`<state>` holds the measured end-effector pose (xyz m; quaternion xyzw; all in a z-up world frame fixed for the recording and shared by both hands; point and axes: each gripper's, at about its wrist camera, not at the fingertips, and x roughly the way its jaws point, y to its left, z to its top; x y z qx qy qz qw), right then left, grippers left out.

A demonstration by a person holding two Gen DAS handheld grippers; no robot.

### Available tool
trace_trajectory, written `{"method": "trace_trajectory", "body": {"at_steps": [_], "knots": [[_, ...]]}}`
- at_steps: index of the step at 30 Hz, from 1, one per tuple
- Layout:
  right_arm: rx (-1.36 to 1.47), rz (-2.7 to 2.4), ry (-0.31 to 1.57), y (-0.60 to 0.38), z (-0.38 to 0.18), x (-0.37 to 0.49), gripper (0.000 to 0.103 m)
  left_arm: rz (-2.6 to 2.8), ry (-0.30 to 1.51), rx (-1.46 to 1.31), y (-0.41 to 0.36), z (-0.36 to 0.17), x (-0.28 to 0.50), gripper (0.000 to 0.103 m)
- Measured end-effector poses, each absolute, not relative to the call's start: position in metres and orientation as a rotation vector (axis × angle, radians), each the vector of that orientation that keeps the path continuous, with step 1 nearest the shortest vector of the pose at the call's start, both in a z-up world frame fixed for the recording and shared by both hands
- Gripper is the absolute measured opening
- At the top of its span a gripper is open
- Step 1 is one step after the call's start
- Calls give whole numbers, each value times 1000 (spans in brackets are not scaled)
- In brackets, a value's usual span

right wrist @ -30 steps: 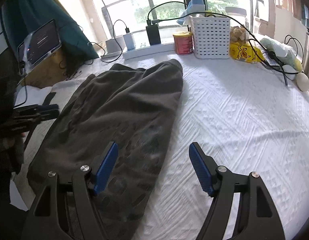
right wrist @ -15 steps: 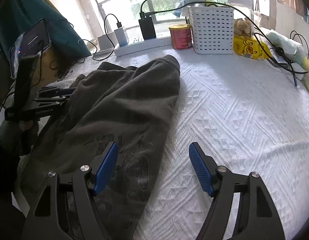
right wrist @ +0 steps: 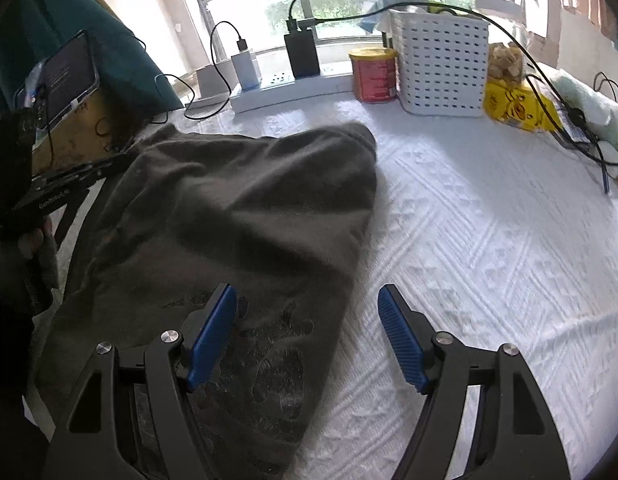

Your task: Fold small clothes

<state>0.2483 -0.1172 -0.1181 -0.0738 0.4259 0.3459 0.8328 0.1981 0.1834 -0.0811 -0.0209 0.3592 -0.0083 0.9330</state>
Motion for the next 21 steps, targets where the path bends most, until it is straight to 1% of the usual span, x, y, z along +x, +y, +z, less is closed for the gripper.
{"method": "trace_trajectory", "body": {"at_steps": [3, 8, 15, 19, 20, 21], "knots": [[-163, 744, 900, -110, -118, 253, 74, 31, 801, -47, 195, -97, 202, 3], [-183, 752, 889, -102, -120, 262, 74, 36, 817, -47, 198, -97, 200, 3], [-155, 741, 864, -103, -113, 285, 74, 43, 795, -62, 200, -83, 186, 3], [-89, 715, 800, -112, -104, 301, 73, 50, 851, -68, 200, -89, 190, 3], [-71, 711, 789, -114, -102, 305, 66, 48, 837, -74, 199, -85, 188, 3], [-61, 708, 788, -116, -101, 309, 55, 42, 824, -83, 198, -82, 188, 4]]}}
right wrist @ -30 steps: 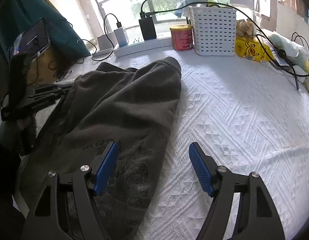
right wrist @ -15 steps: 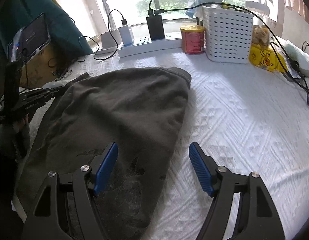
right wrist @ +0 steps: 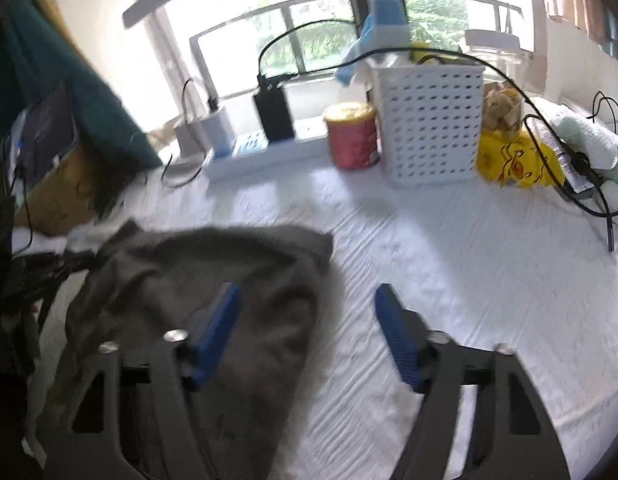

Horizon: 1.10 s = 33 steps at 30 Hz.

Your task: Fold small clothes

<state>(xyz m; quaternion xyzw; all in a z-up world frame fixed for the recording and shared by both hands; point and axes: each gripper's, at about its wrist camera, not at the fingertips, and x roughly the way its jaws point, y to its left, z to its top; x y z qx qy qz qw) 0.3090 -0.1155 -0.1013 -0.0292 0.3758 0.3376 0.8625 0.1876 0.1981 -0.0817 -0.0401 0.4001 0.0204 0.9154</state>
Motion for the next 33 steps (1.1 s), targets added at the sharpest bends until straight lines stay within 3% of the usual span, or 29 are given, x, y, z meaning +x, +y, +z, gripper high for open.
{"method": "trace_trajectory", "body": {"at_steps": [1, 3, 4, 5, 12, 13, 14, 15, 25, 29, 33], "knots": [[-49, 700, 792, -116, -102, 314, 50, 33, 807, -102, 197, -77, 187, 10], [-36, 695, 802, -116, -105, 321, 45, -10, 770, -167, 196, -70, 188, 38], [-26, 695, 810, -116, -107, 325, 44, -33, 765, -190, 195, -70, 190, 57], [-20, 699, 819, -115, -109, 329, 40, -53, 768, -202, 193, -71, 193, 59], [18, 739, 871, -103, -126, 344, 25, -154, 889, -176, 176, -110, 221, 58], [15, 749, 874, -100, -127, 345, 22, -160, 879, -157, 175, -112, 221, 50], [8, 750, 870, -98, -127, 346, 21, -159, 880, -135, 175, -112, 221, 17], [5, 759, 859, -96, -125, 346, 17, -171, 890, -137, 177, -111, 221, 9], [-102, 766, 820, -67, -120, 341, 14, -132, 815, -139, 192, -82, 198, 8], [-141, 732, 824, -61, -121, 342, 37, -104, 850, -158, 201, -97, 195, 8], [-160, 723, 825, -60, -122, 338, 39, -110, 868, -218, 210, -107, 193, 8]]}}
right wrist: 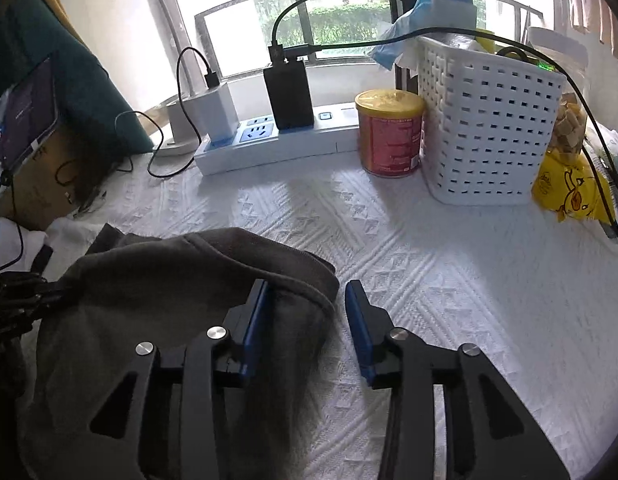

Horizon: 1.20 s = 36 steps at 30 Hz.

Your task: Fold small clothes

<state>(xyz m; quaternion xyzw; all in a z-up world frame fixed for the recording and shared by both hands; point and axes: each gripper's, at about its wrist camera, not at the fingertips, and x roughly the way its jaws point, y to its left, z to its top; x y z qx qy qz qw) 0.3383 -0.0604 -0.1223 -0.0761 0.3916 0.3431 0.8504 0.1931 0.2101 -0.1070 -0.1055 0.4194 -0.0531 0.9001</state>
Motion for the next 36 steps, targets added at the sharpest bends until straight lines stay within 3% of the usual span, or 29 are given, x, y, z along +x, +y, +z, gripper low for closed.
{"method": "trace_trajectory", "body": {"at_steps": [21, 25, 36], "knots": [[-179, 731, 843, -87, -114, 278, 39, -36, 793, -287, 208, -80, 150, 9], [-187, 734, 842, -91, -114, 263, 39, -70, 783, -279, 193, -73, 136, 30], [-206, 732, 821, -100, -111, 228, 40, -131, 808, -268, 149, -80, 109, 32]]}}
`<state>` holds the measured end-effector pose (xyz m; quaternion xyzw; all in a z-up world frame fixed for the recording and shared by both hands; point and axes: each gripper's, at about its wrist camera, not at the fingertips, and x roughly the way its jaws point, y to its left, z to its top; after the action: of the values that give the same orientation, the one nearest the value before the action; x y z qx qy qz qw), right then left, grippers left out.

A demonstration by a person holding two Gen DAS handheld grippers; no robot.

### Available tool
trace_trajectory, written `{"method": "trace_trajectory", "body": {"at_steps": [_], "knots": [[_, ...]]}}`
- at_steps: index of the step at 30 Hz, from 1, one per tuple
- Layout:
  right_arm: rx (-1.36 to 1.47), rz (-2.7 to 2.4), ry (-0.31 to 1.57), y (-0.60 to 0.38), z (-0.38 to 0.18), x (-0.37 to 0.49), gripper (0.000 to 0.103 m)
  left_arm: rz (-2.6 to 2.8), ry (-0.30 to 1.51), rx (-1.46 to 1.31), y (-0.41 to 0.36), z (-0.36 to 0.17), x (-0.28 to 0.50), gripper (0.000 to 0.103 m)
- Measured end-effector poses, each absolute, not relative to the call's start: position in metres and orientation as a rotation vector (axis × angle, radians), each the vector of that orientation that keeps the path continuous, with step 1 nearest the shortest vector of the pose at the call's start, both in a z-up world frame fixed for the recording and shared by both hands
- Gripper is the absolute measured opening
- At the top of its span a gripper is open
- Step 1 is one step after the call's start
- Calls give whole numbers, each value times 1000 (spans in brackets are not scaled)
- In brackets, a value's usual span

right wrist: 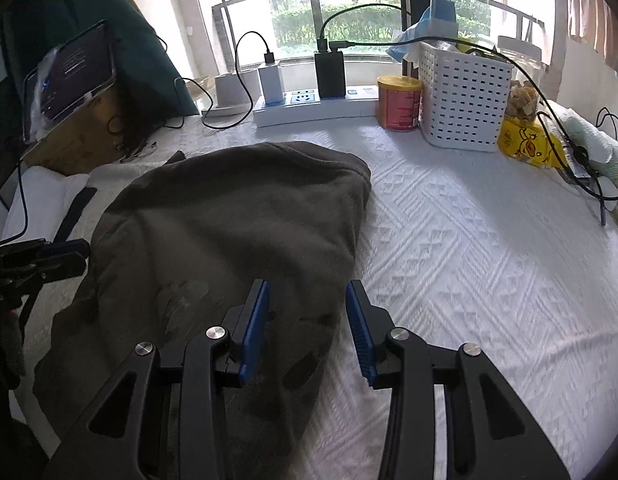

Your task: Fold small clothes

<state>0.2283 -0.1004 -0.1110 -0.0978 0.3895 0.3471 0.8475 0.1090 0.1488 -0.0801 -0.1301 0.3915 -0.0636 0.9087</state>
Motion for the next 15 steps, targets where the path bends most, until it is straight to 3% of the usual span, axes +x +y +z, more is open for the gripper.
{"method": "trace_trajectory", "body": {"at_steps": [5, 10, 15], "knots": [[-202, 731, 805, -107, -110, 212, 56, -130, 810, -268, 143, -80, 96, 33], [-202, 737, 805, -114, -111, 197, 57, -130, 816, -275, 135, -81, 80, 34], [-206, 742, 808, -122, -114, 185, 57, -152, 824, -292, 124, -87, 64, 44]]}}
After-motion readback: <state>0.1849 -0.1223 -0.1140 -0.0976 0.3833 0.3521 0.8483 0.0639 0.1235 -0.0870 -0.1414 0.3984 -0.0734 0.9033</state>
